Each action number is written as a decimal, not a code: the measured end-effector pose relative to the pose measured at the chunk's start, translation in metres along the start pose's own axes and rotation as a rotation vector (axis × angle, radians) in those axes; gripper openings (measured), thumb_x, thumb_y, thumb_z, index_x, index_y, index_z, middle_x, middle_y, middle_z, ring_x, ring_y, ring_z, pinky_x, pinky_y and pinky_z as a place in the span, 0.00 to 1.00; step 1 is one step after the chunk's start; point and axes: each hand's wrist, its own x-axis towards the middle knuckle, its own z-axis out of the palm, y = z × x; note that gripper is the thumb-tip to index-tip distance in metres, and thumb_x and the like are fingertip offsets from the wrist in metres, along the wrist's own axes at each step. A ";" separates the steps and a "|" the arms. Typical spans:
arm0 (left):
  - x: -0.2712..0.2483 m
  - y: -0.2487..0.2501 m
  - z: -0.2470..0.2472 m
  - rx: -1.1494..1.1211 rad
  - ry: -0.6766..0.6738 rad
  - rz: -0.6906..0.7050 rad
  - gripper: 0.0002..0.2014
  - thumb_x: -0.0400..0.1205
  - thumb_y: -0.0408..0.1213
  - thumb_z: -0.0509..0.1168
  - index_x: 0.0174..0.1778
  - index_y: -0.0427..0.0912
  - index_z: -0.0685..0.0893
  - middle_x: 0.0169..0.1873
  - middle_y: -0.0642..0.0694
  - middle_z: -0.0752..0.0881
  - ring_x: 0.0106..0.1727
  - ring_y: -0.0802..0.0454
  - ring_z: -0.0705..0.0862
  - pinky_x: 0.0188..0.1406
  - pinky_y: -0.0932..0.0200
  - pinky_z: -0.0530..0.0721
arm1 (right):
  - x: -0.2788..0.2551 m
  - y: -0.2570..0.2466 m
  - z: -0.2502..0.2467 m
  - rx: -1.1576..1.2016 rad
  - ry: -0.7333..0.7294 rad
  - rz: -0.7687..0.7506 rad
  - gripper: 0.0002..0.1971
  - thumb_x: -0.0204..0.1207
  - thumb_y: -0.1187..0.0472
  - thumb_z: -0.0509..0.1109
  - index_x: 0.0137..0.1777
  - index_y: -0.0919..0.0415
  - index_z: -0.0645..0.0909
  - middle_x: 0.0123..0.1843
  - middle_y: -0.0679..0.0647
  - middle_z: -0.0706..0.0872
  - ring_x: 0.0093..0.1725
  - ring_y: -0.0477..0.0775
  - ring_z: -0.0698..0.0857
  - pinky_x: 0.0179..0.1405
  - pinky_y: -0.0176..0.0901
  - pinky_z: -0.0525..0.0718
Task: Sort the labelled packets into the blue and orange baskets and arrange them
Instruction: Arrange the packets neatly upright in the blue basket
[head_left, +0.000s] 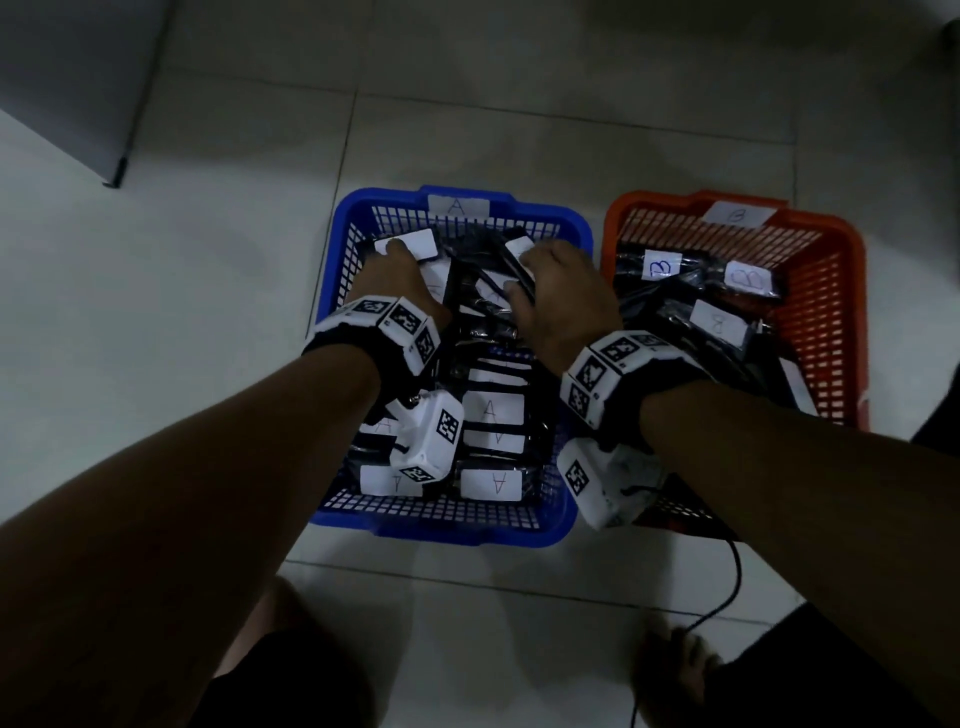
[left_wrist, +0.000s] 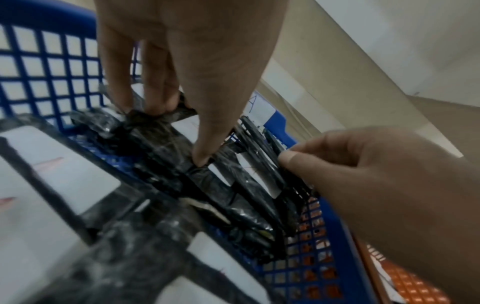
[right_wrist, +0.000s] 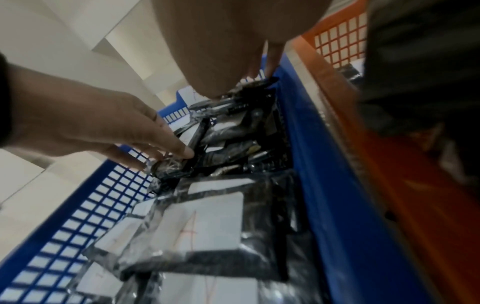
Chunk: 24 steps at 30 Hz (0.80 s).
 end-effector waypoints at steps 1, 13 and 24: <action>-0.001 0.000 -0.001 0.022 0.034 0.027 0.36 0.70 0.54 0.74 0.67 0.36 0.72 0.63 0.33 0.77 0.64 0.35 0.78 0.61 0.44 0.81 | 0.001 -0.001 0.000 0.043 0.012 0.006 0.15 0.81 0.55 0.64 0.64 0.61 0.77 0.64 0.58 0.80 0.63 0.60 0.78 0.59 0.48 0.77; 0.018 -0.012 -0.021 0.096 0.023 0.248 0.19 0.78 0.37 0.67 0.66 0.42 0.78 0.64 0.35 0.77 0.63 0.34 0.78 0.60 0.43 0.79 | 0.005 0.007 -0.003 0.221 0.021 0.001 0.19 0.72 0.54 0.72 0.61 0.56 0.74 0.53 0.54 0.84 0.51 0.57 0.83 0.48 0.54 0.83; 0.010 -0.018 -0.040 0.076 0.033 0.288 0.21 0.78 0.41 0.69 0.64 0.35 0.78 0.56 0.33 0.83 0.55 0.35 0.83 0.50 0.51 0.80 | -0.035 0.008 -0.011 0.151 -0.193 -0.222 0.30 0.67 0.53 0.75 0.70 0.54 0.75 0.64 0.51 0.79 0.65 0.54 0.77 0.64 0.55 0.78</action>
